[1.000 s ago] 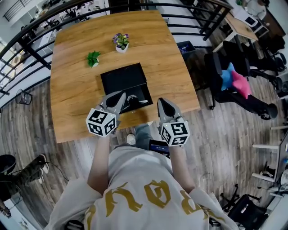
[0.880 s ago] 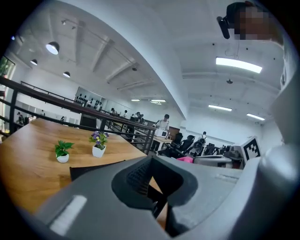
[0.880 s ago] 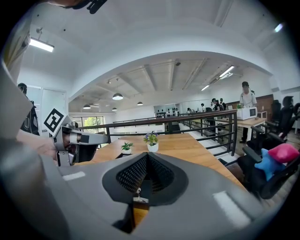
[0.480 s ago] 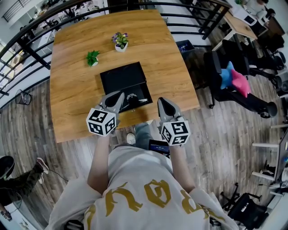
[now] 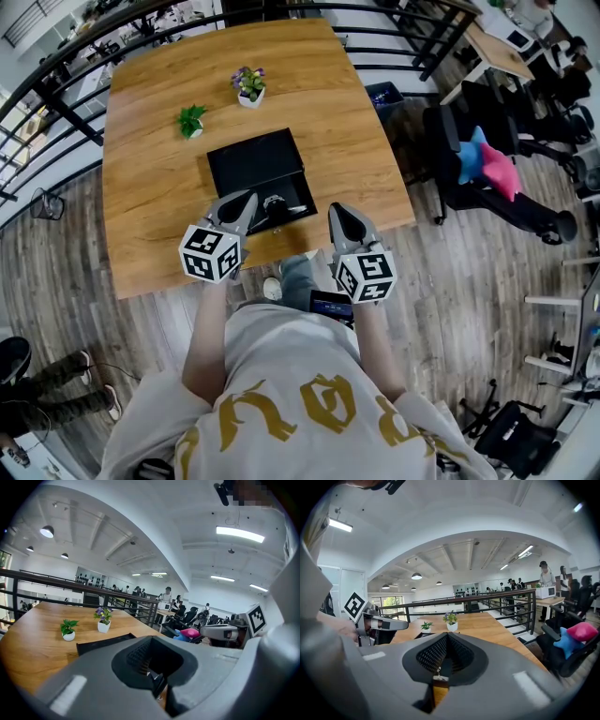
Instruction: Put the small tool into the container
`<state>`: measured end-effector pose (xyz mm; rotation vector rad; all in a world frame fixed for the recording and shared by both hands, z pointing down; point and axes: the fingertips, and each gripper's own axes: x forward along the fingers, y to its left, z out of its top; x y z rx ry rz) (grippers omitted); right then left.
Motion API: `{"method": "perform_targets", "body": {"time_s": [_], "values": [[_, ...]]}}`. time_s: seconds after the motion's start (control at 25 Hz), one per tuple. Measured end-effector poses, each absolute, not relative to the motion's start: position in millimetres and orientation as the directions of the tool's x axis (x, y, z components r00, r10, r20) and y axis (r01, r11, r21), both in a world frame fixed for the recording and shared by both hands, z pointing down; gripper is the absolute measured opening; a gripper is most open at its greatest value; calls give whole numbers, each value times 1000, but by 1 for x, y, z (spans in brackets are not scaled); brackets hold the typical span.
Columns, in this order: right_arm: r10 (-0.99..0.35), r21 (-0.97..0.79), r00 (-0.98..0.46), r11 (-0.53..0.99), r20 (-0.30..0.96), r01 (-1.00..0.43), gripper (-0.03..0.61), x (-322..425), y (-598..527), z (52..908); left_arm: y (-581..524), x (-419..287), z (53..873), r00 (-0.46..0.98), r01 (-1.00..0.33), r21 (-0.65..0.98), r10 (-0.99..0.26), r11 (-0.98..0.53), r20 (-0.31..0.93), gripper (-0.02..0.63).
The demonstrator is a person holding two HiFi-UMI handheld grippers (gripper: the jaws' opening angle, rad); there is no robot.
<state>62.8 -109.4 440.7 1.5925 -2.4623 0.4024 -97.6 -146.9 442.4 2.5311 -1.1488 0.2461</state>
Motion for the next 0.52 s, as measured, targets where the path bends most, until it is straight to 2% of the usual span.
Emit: {"method": "perform_targets", "body": {"time_s": [0.52], "values": [[-871,-175,-405,369,278,-913,25,70,-113,441,-149,-97,456,657,-754,254,-682,-606,320,0]]}}
